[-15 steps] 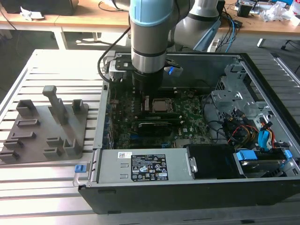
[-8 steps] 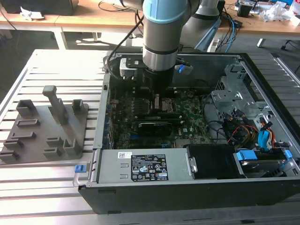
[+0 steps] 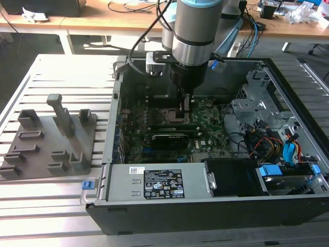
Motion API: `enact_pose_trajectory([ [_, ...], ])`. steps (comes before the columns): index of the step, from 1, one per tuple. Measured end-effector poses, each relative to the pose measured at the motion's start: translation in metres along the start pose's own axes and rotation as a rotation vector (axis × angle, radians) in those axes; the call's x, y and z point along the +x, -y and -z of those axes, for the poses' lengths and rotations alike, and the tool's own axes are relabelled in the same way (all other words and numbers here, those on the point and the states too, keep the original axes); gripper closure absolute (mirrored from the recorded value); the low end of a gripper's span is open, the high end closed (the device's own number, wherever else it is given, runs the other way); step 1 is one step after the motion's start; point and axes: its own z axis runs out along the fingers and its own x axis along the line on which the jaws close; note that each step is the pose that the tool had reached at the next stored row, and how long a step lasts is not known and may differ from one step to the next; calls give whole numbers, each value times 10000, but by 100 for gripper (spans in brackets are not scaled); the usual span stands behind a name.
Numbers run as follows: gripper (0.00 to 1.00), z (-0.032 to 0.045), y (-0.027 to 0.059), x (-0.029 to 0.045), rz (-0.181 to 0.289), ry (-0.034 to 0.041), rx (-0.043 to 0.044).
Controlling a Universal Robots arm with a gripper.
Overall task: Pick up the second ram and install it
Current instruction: 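Press down the second ram until it locks into place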
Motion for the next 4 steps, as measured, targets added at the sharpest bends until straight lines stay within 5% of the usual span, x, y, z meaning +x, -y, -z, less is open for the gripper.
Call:
enact_pose_trajectory([
  [4, 89, 2, 0, 0, 0, -2, -1],
])
